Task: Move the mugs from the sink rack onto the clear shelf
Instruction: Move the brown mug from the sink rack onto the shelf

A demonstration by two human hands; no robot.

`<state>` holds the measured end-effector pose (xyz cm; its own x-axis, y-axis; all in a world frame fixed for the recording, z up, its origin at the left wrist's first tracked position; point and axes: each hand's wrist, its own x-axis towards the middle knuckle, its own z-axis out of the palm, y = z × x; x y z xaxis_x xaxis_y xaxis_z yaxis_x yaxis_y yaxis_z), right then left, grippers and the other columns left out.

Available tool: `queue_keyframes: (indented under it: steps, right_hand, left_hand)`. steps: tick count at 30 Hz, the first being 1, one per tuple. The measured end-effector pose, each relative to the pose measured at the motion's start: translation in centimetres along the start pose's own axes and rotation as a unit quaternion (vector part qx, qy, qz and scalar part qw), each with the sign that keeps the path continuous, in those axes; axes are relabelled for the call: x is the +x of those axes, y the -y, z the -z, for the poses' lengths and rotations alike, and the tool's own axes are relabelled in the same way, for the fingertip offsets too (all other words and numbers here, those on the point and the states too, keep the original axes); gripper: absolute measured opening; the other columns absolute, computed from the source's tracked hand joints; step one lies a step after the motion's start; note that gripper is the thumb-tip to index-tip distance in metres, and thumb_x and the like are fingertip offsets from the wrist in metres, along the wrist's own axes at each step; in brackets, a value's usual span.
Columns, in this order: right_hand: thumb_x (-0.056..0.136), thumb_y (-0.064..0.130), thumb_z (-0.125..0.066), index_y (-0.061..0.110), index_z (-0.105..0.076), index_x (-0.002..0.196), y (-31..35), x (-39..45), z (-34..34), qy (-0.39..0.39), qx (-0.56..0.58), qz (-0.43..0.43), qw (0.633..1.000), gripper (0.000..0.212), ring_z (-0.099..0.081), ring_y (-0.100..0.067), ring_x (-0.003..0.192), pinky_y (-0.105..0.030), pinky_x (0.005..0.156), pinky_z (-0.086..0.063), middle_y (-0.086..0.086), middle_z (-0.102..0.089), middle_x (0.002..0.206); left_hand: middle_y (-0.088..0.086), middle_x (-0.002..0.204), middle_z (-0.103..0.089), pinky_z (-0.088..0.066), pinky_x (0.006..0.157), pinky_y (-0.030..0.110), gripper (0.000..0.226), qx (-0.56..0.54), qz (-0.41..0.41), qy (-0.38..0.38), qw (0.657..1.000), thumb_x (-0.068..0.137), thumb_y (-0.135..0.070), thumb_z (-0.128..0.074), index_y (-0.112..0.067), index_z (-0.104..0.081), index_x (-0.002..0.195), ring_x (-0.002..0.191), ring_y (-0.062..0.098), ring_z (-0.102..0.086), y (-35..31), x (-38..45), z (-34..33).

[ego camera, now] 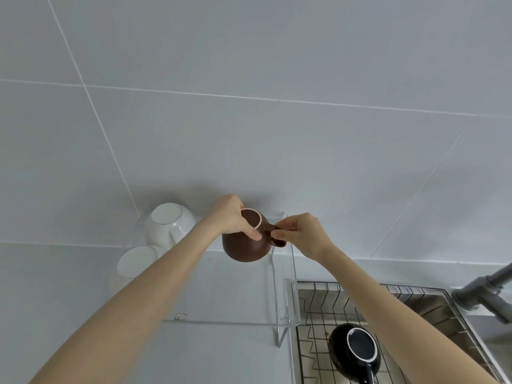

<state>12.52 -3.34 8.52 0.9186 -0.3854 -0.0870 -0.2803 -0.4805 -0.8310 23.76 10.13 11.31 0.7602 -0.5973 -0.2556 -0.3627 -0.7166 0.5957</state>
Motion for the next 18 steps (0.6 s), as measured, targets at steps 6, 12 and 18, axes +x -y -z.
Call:
queue_keyframes:
  steps: [6,12,18]
  right_hand:
    - [0.079,0.003,-0.058,-0.007,-0.067,0.082,-0.1,0.2,-1.0,-0.022,-0.044,0.013,0.999,0.013,-0.048,-0.019,0.067,-0.014,0.053,-0.036,-0.019,-0.064,0.072]
    - [0.086,0.003,-0.05,0.003,-0.052,0.12,0.1,-0.5,-1.1,-0.002,-0.068,0.015,0.998,0.034,-0.059,-0.027,0.102,-0.034,0.094,-0.046,-0.016,-0.066,0.11]
    - [0.09,0.006,-0.049,0.009,-0.051,0.125,-0.9,-3.5,3.0,-0.047,-0.021,0.005,0.999,0.035,-0.056,-0.021,0.116,-0.024,0.097,-0.039,-0.013,-0.06,0.124]
  left_hand:
    - [0.012,0.081,-0.064,-0.038,0.06,0.029,0.057,0.003,-0.003,-0.008,1.0,0.048,-0.032,-0.086,0.002,-0.065,0.089,0.076,0.028,-0.06,0.0,0.2,-0.2]
    - [0.014,0.109,-0.064,-0.047,0.078,0.037,0.058,0.025,-0.006,-0.005,1.0,0.06,-0.031,-0.081,-0.001,-0.057,0.104,0.097,0.03,-0.06,0.0,-0.3,-0.9]
    - [0.016,0.121,-0.051,-0.037,0.089,0.035,0.061,0.026,-0.085,-0.093,0.992,0.072,-0.028,-0.073,0.002,-0.045,0.117,0.118,0.032,-0.046,-2.2,-3.6,-2.9]
